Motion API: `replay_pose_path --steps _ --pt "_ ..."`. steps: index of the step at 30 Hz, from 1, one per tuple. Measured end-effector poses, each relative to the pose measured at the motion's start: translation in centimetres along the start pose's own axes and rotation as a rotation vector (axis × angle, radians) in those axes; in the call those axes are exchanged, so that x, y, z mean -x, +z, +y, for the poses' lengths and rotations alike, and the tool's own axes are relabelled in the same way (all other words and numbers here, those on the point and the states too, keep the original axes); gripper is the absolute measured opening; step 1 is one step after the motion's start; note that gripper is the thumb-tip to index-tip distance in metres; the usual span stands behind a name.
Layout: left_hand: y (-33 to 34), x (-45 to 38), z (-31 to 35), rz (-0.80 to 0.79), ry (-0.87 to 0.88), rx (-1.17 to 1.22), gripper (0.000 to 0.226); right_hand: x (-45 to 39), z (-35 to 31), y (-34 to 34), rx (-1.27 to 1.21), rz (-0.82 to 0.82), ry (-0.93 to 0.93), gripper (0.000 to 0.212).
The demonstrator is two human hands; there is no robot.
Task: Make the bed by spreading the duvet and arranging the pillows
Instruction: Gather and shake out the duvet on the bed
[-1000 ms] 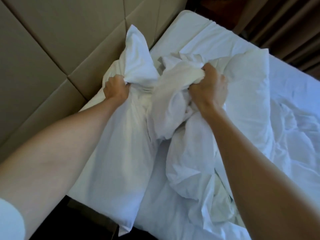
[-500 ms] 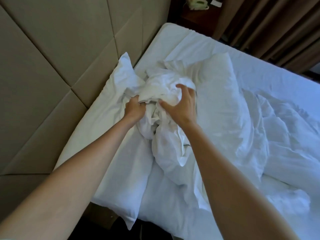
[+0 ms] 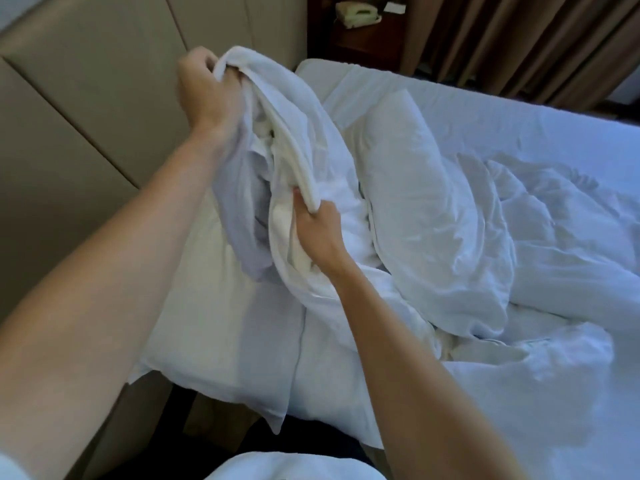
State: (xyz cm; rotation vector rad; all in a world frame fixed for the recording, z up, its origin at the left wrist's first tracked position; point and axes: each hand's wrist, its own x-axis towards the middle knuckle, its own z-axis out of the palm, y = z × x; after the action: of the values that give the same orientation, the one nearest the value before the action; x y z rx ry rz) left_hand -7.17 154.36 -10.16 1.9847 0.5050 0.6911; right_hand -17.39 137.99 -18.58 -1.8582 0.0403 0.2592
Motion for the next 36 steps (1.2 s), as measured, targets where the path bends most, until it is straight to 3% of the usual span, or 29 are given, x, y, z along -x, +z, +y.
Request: replay_pose_path --steps 3,4,7,9,11,13,14,17,19,21,24,26,28,30,33,36 --pt "-1.1 -0.3 -1.7 -0.16 -0.01 -0.103 0.017 0.4 -1.9 0.1 -0.164 -0.013 -0.013 0.043" --pt "-1.2 0.4 -3.2 -0.242 -0.068 -0.089 0.022 0.5 -2.0 -0.1 -0.178 -0.026 -0.016 0.038" --pt "-2.6 4.8 -8.6 -0.323 -0.377 0.028 0.094 0.7 -1.7 -0.9 -0.239 -0.034 0.034 0.025" --pt "-3.9 8.5 -12.2 -0.31 -0.716 -0.064 0.123 0.6 -1.8 -1.6 -0.33 -0.012 0.167 0.026" --pt "-4.6 12.1 -14.4 -0.43 -0.978 -0.116 0.118 0.5 -1.8 -2.1 -0.407 0.0 0.301 0.047" --pt "-4.4 14.7 -14.6 -0.583 -1.106 0.03 0.087 0.3 -1.6 -2.7 -0.42 -0.009 0.351 0.066" --pt "-4.1 15.0 -14.9 -0.58 -1.113 0.139 0.068 0.5 -1.6 -2.9 -0.403 -0.025 0.358 0.071" --pt "-3.8 11.8 -14.5 -0.245 -1.001 0.333 0.037 1.2 -0.9 -3.7 -0.254 -0.15 0.358 0.066" --pt "-4.7 7.9 -12.2 -0.002 -0.747 0.307 0.032 2.2 -0.2 -3.9 -0.162 -0.282 0.363 0.057" --pt "-6.3 4.6 -8.6 0.105 -0.441 0.266 0.031 3.4 0.1 -3.3 -0.127 -0.48 0.38 0.049" --pt "-9.8 2.3 -2.8 0.174 -0.125 0.33 0.031 5.4 -0.3 -2.0 0.177 -0.73 0.333 0.038" --pt "-12.9 2.3 -1.3 0.274 -0.065 0.424 0.03 5.9 -0.5 -1.2 0.387 -0.881 0.28 0.044" --pt "-16.1 4.4 -2.7 0.384 -0.062 0.37 0.032 6.0 -0.9 -0.9 0.512 -1.031 0.262 0.044" --pt "-18.7 7.8 -6.3 0.363 -0.105 0.253 0.031 5.4 -1.4 -0.9 0.655 -1.138 0.308 0.038" --pt "-21.1 13.8 -11.9 0.201 -0.115 -0.015 0.037 4.2 -2.1 -0.4 0.689 -1.064 0.359 0.047" --pt "-21.4 19.0 -13.6 0.039 -0.144 -0.013 0.038 3.2 -2.4 2.6 0.324 -0.738 0.357 0.077"
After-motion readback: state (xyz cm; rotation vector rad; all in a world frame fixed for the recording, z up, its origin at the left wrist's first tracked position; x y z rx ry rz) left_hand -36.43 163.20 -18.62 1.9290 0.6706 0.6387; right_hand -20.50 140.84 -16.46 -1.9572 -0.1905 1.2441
